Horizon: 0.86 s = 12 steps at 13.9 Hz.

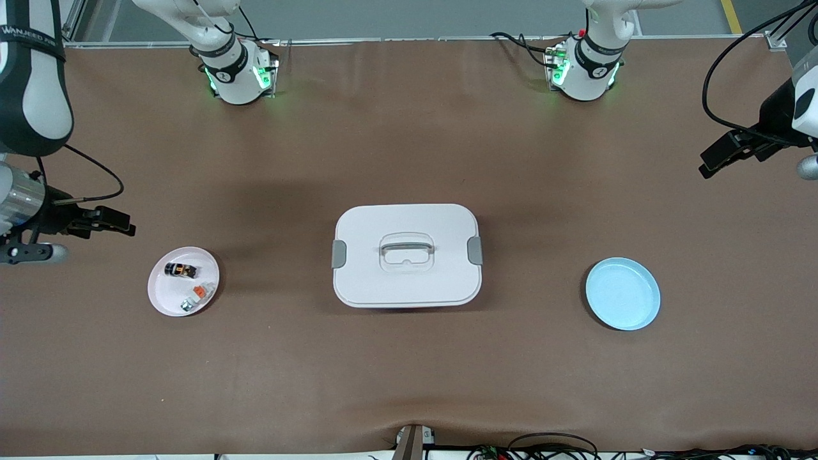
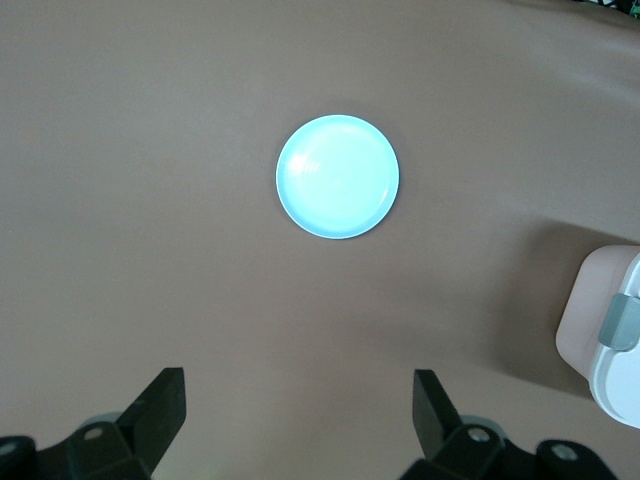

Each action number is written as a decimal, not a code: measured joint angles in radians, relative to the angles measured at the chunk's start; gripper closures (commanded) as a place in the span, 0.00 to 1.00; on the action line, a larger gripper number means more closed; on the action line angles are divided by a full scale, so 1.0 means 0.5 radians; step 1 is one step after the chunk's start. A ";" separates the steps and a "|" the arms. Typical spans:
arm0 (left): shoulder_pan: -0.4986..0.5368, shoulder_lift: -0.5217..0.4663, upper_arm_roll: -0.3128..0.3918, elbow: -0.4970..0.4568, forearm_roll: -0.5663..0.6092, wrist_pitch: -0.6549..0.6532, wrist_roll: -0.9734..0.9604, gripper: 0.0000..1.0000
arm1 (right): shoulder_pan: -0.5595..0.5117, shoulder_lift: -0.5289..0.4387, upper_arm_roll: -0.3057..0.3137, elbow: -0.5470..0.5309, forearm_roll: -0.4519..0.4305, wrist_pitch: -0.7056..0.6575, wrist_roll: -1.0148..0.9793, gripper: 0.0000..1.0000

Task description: Transfer orange switch to right arm and place

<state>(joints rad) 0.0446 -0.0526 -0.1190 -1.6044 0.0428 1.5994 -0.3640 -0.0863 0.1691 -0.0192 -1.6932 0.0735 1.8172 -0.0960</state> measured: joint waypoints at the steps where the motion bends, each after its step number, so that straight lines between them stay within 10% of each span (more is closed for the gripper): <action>1: 0.001 0.000 0.000 0.001 0.000 0.000 0.000 0.00 | 0.015 0.000 0.000 0.024 0.000 -0.010 0.060 0.00; 12: 0.005 -0.001 0.004 0.017 0.000 0.000 0.000 0.00 | 0.099 -0.102 -0.001 0.157 -0.010 -0.241 0.224 0.00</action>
<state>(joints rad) 0.0473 -0.0529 -0.1172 -1.5960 0.0428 1.5994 -0.3640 -0.0366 0.1181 -0.0198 -1.6148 0.0686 1.6967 0.0160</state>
